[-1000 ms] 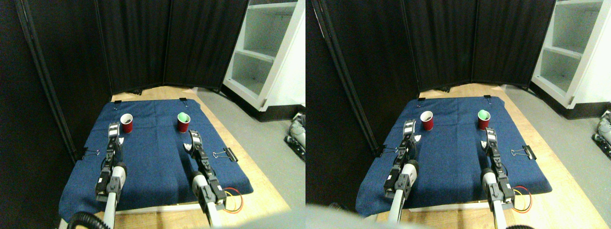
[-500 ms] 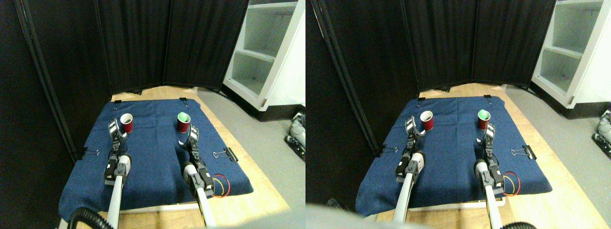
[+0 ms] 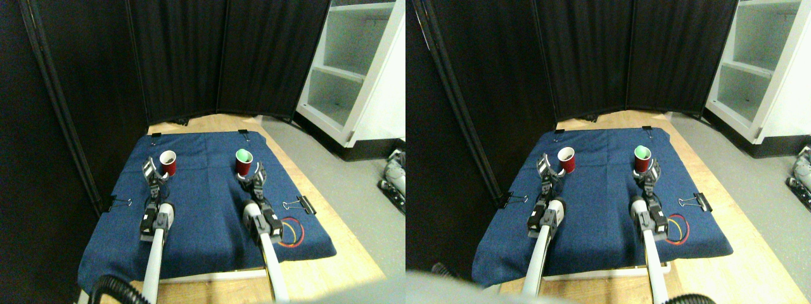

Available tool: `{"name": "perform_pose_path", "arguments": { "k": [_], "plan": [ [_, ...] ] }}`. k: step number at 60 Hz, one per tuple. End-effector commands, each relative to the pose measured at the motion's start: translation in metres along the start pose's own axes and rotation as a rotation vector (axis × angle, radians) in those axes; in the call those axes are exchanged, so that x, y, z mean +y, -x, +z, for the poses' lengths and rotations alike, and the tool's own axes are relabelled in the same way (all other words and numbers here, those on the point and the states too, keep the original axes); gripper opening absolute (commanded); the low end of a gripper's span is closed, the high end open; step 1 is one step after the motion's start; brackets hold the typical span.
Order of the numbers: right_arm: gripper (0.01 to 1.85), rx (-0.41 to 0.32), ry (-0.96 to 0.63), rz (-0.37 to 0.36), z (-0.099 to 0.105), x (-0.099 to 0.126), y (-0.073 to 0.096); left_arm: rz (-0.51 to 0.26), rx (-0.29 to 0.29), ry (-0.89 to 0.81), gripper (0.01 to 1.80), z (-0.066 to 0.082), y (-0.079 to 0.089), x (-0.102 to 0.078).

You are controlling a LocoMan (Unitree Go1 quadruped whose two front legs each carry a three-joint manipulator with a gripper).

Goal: Pour (bimanual)

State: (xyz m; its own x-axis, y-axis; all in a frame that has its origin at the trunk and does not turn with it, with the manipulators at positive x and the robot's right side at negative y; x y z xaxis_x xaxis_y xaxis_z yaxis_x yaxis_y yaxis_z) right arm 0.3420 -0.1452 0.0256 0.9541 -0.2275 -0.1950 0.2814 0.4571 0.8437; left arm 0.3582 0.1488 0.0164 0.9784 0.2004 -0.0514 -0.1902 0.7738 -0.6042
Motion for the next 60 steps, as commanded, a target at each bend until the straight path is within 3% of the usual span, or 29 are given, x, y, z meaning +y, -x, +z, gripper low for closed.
{"name": "perform_pose_path", "arguments": {
  "k": [1, 21, 36, 60],
  "plan": [
    [0.61, -0.009, -0.073, -0.033, 0.004, -0.002, -0.006, -0.008, -0.009, 0.030, 0.74, 0.002, -0.002, 0.001],
    [0.65, 0.063, -0.293, -0.070, 0.010, -0.018, -0.024, 0.070, -0.032, 0.199, 0.53, 0.000, -0.008, 0.013],
    [0.70, 0.072, -0.354, -0.063, 0.010, -0.020, -0.027, 0.122, -0.050, 0.348, 0.96, -0.010, -0.017, 0.014],
    [0.80, 0.101, -0.361, -0.087, -0.001, -0.017, -0.031, 0.127, -0.003, 0.403, 0.86, -0.023, -0.022, 0.006]
  ]
}}
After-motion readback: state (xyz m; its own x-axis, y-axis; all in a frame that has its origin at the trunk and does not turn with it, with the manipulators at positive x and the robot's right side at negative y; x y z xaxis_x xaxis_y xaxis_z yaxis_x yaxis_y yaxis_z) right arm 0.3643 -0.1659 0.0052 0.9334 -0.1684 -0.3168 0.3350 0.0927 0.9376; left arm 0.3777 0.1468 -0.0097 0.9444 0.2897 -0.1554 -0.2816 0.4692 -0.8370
